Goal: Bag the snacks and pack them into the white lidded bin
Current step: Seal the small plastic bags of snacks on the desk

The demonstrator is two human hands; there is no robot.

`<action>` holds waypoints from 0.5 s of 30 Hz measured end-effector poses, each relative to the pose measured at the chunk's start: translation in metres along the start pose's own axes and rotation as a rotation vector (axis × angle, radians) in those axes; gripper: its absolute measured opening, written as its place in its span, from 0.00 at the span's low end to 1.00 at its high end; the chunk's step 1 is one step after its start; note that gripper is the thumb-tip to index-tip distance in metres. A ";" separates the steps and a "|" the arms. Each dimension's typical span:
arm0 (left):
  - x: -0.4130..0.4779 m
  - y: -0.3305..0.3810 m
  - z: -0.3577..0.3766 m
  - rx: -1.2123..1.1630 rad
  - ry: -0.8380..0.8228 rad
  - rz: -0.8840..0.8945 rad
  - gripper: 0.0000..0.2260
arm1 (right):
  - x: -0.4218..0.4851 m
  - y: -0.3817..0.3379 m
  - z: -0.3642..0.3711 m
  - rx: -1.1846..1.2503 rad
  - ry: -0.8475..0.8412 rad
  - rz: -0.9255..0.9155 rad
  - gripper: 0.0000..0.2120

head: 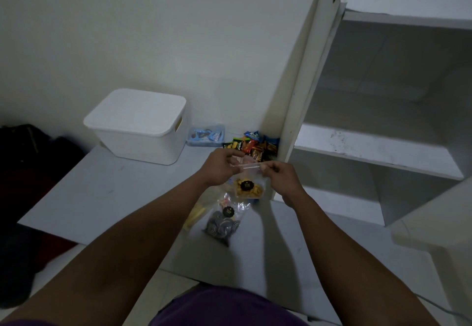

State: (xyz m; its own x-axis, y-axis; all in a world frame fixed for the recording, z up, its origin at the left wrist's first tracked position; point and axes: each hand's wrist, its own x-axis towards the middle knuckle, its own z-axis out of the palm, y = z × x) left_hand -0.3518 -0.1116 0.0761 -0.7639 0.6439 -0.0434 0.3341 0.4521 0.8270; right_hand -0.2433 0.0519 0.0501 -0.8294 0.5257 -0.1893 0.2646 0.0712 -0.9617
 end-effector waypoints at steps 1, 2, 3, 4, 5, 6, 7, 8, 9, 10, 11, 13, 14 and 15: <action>-0.001 -0.002 -0.002 -0.060 0.001 -0.018 0.19 | 0.000 0.000 -0.002 0.020 0.016 0.019 0.07; -0.002 -0.002 -0.004 -0.113 0.006 -0.026 0.19 | 0.001 0.000 -0.003 0.051 0.034 0.040 0.07; -0.003 -0.002 -0.004 -0.144 0.016 -0.031 0.20 | 0.001 -0.001 -0.005 0.083 0.048 0.069 0.07; -0.004 -0.003 -0.004 -0.155 0.027 -0.032 0.20 | 0.001 -0.001 -0.005 0.115 0.053 0.099 0.07; -0.005 -0.002 -0.004 -0.163 0.037 -0.035 0.20 | 0.000 -0.001 -0.005 0.139 0.053 0.123 0.06; -0.007 -0.002 -0.003 -0.172 0.044 -0.036 0.20 | -0.001 0.000 -0.005 0.164 0.051 0.144 0.06; -0.007 -0.004 -0.003 -0.181 0.050 -0.039 0.20 | -0.003 0.000 -0.006 0.191 0.048 0.165 0.06; -0.008 -0.005 -0.002 -0.183 0.053 -0.039 0.19 | -0.004 0.000 -0.005 0.218 0.047 0.185 0.05; -0.008 -0.008 -0.002 -0.169 0.060 -0.045 0.18 | -0.005 0.001 -0.005 0.230 0.044 0.201 0.05; -0.009 -0.010 -0.001 -0.150 0.072 -0.048 0.17 | -0.005 0.001 -0.003 0.215 0.037 0.205 0.06; -0.010 -0.013 0.000 -0.131 0.089 -0.056 0.16 | -0.006 0.002 -0.001 0.183 0.025 0.201 0.06; -0.011 -0.017 0.000 -0.126 0.126 -0.071 0.14 | -0.007 0.001 0.001 0.120 -0.008 0.181 0.07; -0.012 -0.018 -0.001 -0.131 0.140 -0.077 0.13 | -0.007 0.000 0.001 0.085 -0.030 0.166 0.07; -0.013 -0.019 -0.002 -0.137 0.146 -0.083 0.13 | -0.007 -0.002 0.001 0.045 -0.058 0.147 0.07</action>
State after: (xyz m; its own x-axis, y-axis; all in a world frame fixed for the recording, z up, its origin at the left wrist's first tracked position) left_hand -0.3498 -0.1297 0.0616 -0.8609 0.5070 -0.0411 0.1959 0.4051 0.8930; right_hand -0.2382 0.0469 0.0533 -0.8109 0.4772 -0.3385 0.3638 -0.0418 -0.9305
